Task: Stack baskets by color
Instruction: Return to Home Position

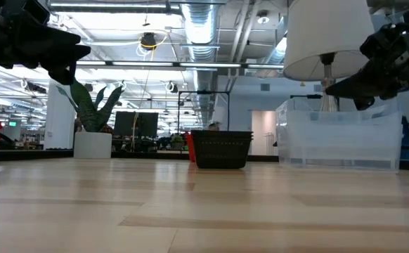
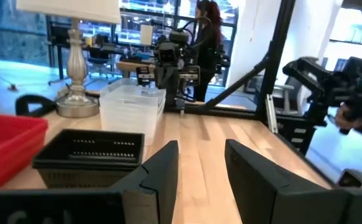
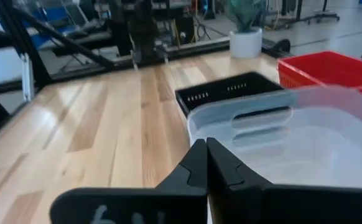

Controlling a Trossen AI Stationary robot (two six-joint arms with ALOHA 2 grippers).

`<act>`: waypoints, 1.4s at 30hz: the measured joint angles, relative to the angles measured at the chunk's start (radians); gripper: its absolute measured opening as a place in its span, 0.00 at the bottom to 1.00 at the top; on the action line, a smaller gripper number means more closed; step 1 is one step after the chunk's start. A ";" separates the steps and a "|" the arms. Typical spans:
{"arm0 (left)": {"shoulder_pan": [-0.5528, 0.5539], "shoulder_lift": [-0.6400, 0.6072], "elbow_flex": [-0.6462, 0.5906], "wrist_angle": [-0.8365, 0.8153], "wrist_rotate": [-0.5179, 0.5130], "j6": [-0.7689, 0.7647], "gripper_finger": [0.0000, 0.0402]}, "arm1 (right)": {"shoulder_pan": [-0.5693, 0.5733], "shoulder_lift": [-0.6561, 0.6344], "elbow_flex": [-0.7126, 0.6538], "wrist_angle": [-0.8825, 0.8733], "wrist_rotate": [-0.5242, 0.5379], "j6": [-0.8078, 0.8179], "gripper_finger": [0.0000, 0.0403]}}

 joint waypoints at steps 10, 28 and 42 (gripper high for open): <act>0.000 0.000 -0.001 0.002 0.000 0.083 0.30 | 0.000 -0.001 0.000 0.007 -0.002 0.002 0.05; 0.000 0.000 -0.003 0.003 0.001 0.065 0.30 | 0.000 -0.001 -0.001 0.002 -0.009 0.002 0.07; -0.009 0.000 -0.003 0.003 0.002 0.065 0.30 | 0.000 -0.001 -0.002 0.002 -0.009 0.002 0.05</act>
